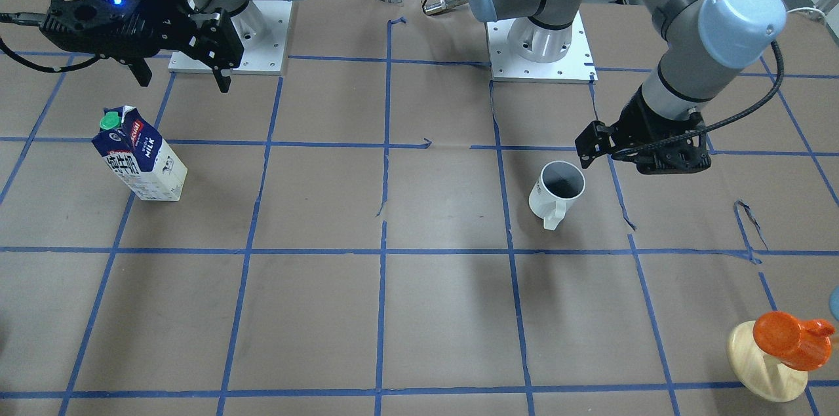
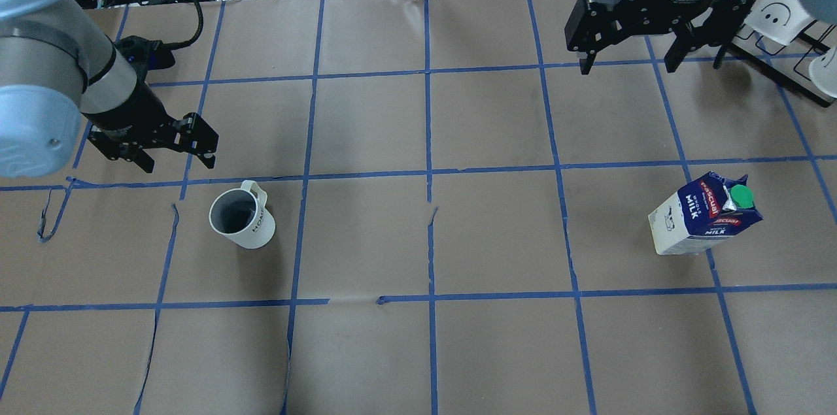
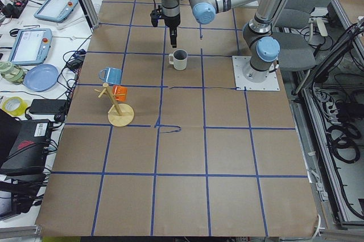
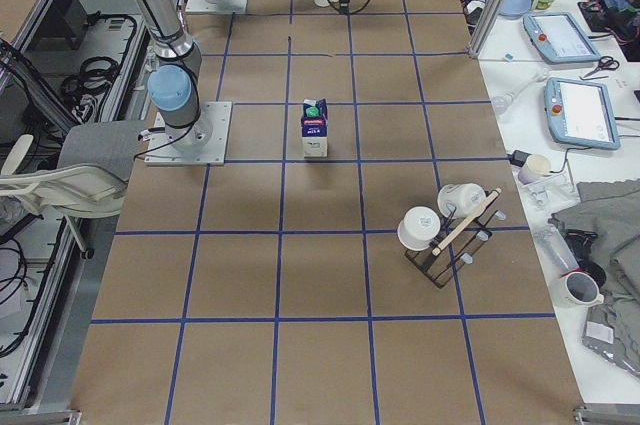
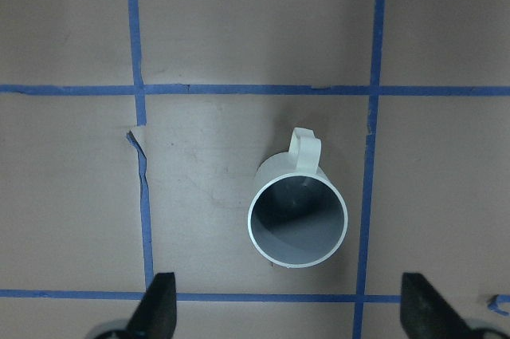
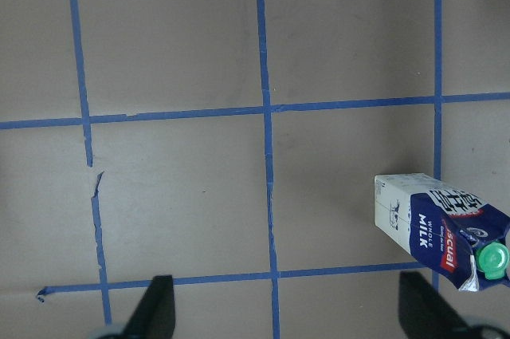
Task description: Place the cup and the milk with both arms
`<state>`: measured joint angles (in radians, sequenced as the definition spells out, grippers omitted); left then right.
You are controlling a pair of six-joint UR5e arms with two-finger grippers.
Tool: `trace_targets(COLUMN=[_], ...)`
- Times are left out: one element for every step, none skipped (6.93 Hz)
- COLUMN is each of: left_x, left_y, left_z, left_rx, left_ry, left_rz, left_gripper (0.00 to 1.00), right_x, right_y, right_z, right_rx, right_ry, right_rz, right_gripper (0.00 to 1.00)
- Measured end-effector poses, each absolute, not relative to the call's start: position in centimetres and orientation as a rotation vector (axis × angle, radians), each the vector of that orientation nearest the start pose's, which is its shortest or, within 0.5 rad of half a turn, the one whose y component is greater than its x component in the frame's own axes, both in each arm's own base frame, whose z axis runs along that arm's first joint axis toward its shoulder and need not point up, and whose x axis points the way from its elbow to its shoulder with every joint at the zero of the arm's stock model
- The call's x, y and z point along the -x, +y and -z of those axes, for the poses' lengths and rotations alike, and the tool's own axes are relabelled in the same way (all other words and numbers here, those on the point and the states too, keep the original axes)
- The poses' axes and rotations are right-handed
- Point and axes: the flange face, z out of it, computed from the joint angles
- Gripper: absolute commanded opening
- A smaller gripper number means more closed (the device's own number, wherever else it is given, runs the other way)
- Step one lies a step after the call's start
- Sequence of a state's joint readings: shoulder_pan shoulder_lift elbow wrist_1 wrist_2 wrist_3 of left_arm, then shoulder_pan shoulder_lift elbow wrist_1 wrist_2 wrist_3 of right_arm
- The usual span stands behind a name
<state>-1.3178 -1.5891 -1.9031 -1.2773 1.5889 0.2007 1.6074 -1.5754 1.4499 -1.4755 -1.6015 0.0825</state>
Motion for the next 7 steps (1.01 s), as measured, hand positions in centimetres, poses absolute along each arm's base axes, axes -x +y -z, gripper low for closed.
trace_targets(left_x=[0.0,-0.5,-0.7,-0.8,-0.8,-0.7,-0.6], left_y=[-48.1,-47.4,-46.9,-46.9,-47.0,-47.1,-47.2], left_z=[-32.3,-30.5,-28.9,-27.6,-26.4,-25.2,-24.4], left_rx=[0.086,0.082,0.082,0.083,0.082,0.076,0.073], left_ry=[3.139,3.148,3.157,3.161,3.165,3.168,3.171], left_rz=[-0.093,-0.117,-0.148,-0.165,-0.19,-0.22,-0.232], left_gripper=[0.98,0.98,0.97,0.82,0.62,0.41,0.29], right_x=[-14.7,-14.6,-14.6,-14.5,-14.4,-14.3,-13.7], right_y=[-48.5,-48.6,-48.6,-48.6,-48.7,-48.7,-48.9], right_z=[-54.0,-54.0,-53.9,-53.9,-53.9,-53.8,-53.6], right_rx=[-0.074,-0.076,-0.078,-0.08,-0.081,-0.069,-0.044], right_ry=[3.169,3.168,3.169,3.169,3.169,3.168,3.168], right_rz=[0.052,0.052,0.051,0.049,0.049,0.046,0.036], right_gripper=[1.0,1.0,1.0,1.0,1.0,1.0,1.0])
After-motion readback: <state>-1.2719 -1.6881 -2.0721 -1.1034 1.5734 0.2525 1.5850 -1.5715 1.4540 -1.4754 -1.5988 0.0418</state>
